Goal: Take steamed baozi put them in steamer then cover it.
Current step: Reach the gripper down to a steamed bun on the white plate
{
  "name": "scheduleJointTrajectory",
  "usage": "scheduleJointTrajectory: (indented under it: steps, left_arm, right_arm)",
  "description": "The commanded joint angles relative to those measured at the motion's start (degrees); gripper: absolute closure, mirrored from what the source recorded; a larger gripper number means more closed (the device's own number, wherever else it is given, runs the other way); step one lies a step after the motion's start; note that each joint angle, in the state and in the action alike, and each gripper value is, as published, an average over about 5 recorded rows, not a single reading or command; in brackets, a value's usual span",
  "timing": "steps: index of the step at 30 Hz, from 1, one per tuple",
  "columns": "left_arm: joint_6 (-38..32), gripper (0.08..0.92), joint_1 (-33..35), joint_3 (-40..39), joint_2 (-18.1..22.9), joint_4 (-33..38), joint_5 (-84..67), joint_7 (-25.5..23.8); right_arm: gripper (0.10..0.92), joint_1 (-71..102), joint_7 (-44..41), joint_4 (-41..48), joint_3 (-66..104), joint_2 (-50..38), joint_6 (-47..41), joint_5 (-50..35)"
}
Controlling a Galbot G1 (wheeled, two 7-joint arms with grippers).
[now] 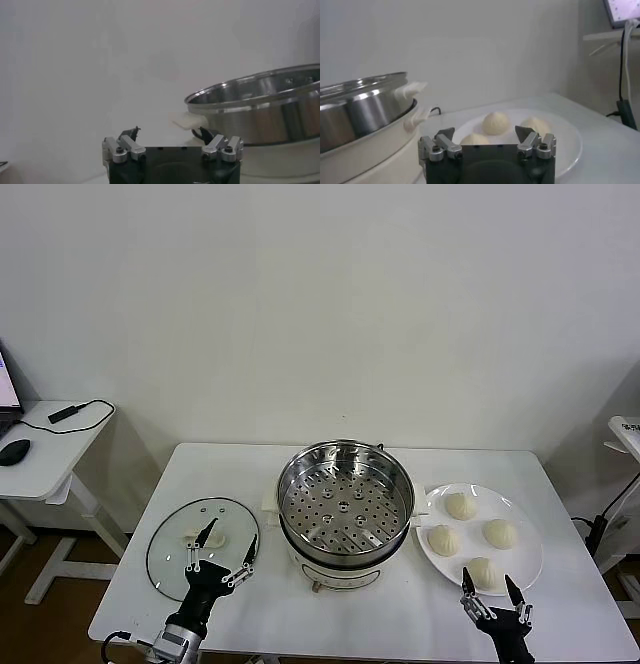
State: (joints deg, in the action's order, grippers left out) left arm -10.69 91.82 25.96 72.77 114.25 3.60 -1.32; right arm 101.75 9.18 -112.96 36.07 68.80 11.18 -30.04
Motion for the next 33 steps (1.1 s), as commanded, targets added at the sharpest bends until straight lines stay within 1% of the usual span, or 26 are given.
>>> scheduleJointTrajectory:
  steps: [1, 5, 11, 18, 21, 24, 29, 33]
  left_arm:
    - [0.01, 0.177, -0.12, -0.01, -0.24, 0.81, -0.12, 0.29]
    - [-0.14, 0.177, -0.22, -0.05, -0.36, 1.33, -0.22, 0.44]
    - [-0.16, 0.177, -0.20, -0.21, -0.28, 2.07, -0.24, 0.56]
    - [-0.22, 0.177, -0.27, -0.60, -0.02, 2.35, -0.21, 0.69]
    - [-0.33, 0.177, -0.23, -0.74, 0.08, 2.38, -0.21, 0.72]
    - [-0.44, 0.177, -0.21, -0.88, 0.16, 2.35, -0.19, 0.71]
    - [-0.45, 0.177, -0.35, -1.28, 0.61, 2.40, -0.17, 0.71]
    - [-0.54, 0.177, -0.47, -1.37, 0.71, 2.52, -0.15, 0.74]
  right_arm:
    - [0.203, -8.59, 2.24, 0.51, 0.71, -4.64, -4.20, -0.15]
    - [0.203, -18.14, 3.11, 3.64, -0.21, -9.64, -6.72, -1.38]
    - [0.203, -36.21, 4.54, 14.53, -7.76, -17.85, -9.82, -6.00]
    - [0.203, -54.86, -0.78, 26.59, -22.84, -27.57, -14.74, -14.83]
    - [0.203, -62.53, -8.71, 31.82, -30.64, -31.72, -16.14, -17.63]
    - [0.203, -70.25, -21.85, 37.13, -39.35, -35.69, -17.38, -16.67]
    - [0.203, -86.79, -47.92, 47.11, -55.76, -39.32, -17.64, -8.08]
    - [0.203, -97.65, -63.17, 52.64, -66.12, -38.36, -14.84, 1.98]
